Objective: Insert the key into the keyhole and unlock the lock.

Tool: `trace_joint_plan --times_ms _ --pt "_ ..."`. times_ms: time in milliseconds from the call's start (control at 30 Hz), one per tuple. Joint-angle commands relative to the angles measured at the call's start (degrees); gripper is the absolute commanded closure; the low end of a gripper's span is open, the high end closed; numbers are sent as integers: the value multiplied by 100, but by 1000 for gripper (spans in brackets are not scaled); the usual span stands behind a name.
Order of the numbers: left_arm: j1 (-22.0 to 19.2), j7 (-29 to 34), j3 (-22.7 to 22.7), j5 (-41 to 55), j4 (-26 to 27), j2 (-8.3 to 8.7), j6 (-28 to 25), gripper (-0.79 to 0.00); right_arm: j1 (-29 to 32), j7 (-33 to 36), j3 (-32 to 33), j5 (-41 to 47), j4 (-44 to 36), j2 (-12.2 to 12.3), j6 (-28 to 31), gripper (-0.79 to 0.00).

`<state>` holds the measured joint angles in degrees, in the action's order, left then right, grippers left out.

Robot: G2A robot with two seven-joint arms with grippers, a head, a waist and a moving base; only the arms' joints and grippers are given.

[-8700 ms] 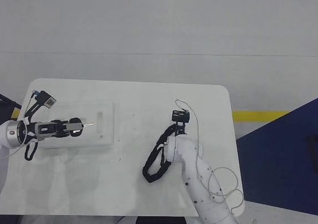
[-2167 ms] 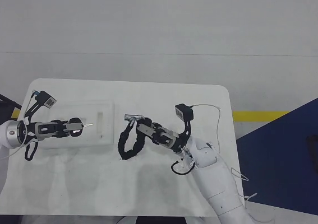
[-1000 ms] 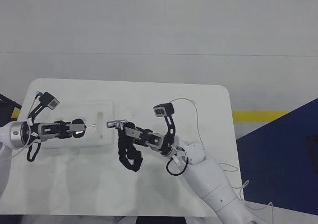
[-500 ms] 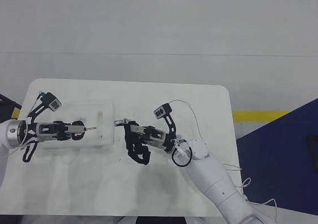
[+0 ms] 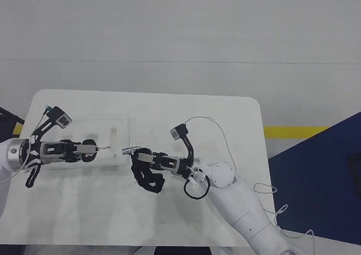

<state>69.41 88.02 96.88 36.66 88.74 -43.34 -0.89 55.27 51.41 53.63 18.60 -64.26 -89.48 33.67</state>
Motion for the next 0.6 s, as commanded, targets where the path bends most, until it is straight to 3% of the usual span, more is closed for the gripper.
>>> trace_joint_plan --times_ms 0,233,333,567 --pt "44 -9 26 -133 -4 18 -3 0 87 -31 -11 227 -113 -4 -64 0" --pt "49 -46 22 -161 23 17 -39 0 132 -27 -43 257 -158 -5 -133 0" --pt "246 -289 -36 -129 212 -14 -513 0 224 -367 -49 -78 -227 9 -59 0" --pt "486 -258 38 63 202 -23 -824 0 306 -489 -161 -86 -274 -1 45 0"
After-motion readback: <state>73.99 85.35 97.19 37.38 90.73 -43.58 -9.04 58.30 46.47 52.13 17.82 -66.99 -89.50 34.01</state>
